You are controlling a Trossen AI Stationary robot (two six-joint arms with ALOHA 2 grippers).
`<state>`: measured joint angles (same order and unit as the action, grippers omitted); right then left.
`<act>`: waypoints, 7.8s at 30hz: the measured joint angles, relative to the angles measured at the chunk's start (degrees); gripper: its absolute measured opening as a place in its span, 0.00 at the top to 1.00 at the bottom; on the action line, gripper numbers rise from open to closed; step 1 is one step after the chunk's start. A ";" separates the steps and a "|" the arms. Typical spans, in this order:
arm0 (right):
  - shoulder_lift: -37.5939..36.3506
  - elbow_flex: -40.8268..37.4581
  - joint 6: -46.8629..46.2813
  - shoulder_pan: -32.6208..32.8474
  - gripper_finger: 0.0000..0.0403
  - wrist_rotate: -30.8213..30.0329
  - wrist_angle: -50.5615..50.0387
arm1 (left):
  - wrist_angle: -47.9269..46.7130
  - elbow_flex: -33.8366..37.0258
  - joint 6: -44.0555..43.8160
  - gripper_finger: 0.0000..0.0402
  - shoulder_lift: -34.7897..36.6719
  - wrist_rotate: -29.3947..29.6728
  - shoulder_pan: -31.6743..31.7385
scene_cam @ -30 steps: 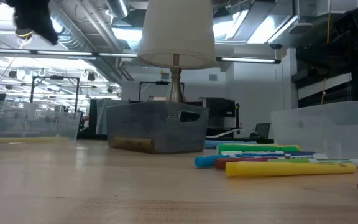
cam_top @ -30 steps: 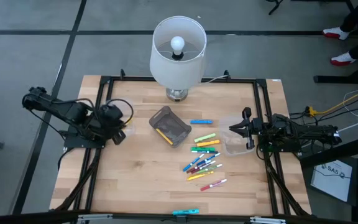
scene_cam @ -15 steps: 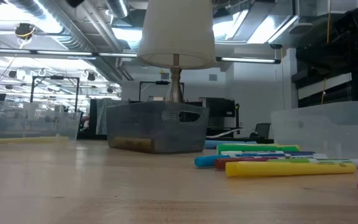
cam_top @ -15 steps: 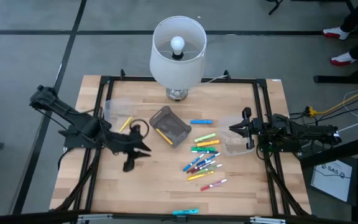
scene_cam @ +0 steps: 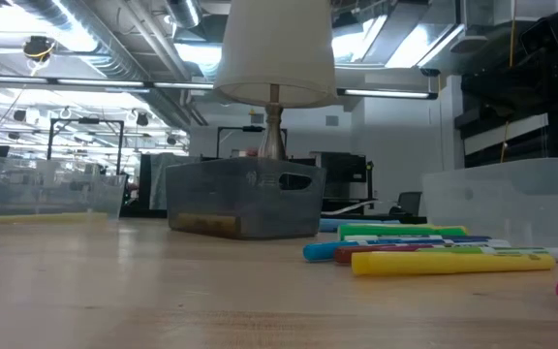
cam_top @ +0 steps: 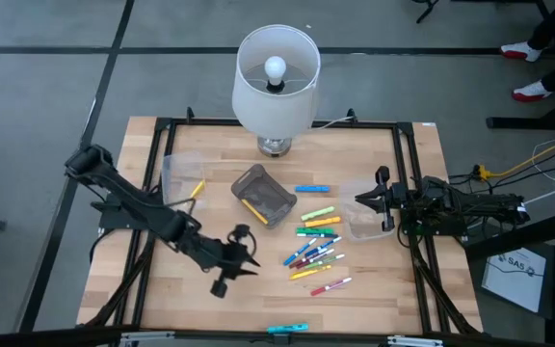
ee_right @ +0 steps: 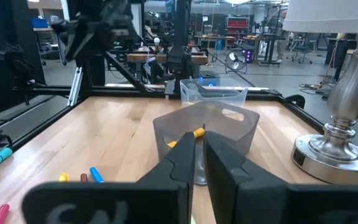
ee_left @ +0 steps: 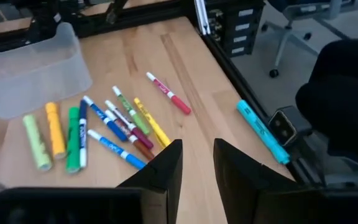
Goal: Pick & Place Markers
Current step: Put the yellow pen into the left transparent bin
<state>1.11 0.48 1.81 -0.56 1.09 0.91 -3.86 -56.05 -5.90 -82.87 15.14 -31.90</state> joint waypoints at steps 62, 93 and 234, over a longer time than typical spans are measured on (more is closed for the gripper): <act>-0.01 0.01 0.00 -0.02 0.91 0.01 0.02 | 28.09 -12.81 -5.88 0.72 -43.90 4.73 6.66; 0.00 0.00 0.00 -0.01 0.91 0.01 0.01 | 24.24 -12.54 -6.77 0.92 -42.79 8.19 7.21; 0.01 -0.01 0.00 0.00 0.91 0.01 0.00 | -86.16 -12.02 -32.19 0.91 8.85 3.08 46.35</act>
<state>1.13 0.47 1.80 -0.56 1.10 0.91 -90.02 -68.07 -38.09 -74.03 18.22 14.45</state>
